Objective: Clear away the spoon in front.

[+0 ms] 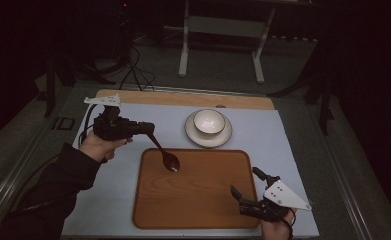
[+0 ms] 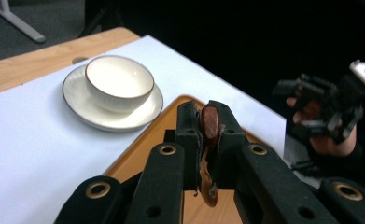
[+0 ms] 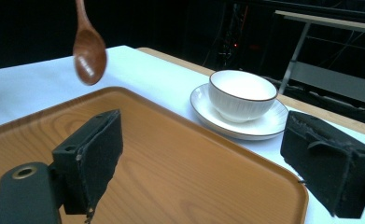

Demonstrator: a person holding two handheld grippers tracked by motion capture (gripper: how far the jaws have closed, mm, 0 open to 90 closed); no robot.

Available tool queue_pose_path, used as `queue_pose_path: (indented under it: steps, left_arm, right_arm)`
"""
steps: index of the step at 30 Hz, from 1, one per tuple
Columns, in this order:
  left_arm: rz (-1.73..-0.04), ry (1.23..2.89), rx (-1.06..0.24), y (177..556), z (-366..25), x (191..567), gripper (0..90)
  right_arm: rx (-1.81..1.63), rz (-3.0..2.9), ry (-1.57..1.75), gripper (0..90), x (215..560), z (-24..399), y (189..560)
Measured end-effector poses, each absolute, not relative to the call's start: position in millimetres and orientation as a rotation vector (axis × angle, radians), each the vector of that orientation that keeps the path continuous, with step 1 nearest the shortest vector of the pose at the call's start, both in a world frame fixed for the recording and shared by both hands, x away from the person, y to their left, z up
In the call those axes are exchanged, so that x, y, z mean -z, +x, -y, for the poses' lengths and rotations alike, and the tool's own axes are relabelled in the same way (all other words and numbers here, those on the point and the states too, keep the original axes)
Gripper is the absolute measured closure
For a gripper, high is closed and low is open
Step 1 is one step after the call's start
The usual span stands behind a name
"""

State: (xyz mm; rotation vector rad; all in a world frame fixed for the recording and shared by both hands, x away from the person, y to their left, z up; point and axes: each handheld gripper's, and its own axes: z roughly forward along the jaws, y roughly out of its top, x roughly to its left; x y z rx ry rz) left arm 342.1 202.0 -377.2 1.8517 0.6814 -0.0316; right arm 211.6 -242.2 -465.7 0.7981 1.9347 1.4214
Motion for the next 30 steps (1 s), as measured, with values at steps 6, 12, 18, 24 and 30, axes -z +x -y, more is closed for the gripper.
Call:
queue_pose_path:
  steps: [6, 12, 18, 24, 30]
  left_arm:
    - [-0.644, 1.923, 0.081, 338.2, -201.9, 380.1, 83.3]
    - [-0.6, 1.998, 0.123, 333.9, -200.4, 383.4, 83.2]
    - [-0.523, 2.062, 0.217, 330.2, -199.4, 392.2, 83.2]
    - [-0.463, 2.114, 0.265, 328.4, -196.7, 399.0, 83.1]
    - [-0.413, 2.184, 0.348, 332.4, -188.6, 407.4, 83.1]
  right_arm:
    - [-1.422, -1.938, 0.802, 12.8, 466.0, 241.9, 212.0]
    - [-1.421, -1.94, 0.807, 12.8, 466.5, 241.6, 212.5]
    - [-1.42, -1.943, 0.806, 12.8, 466.8, 241.1, 212.9]
    - [-1.423, -1.947, 0.81, 12.8, 467.4, 241.0, 213.7]
    - [-1.423, -1.95, 0.808, 12.8, 467.8, 240.5, 214.4]
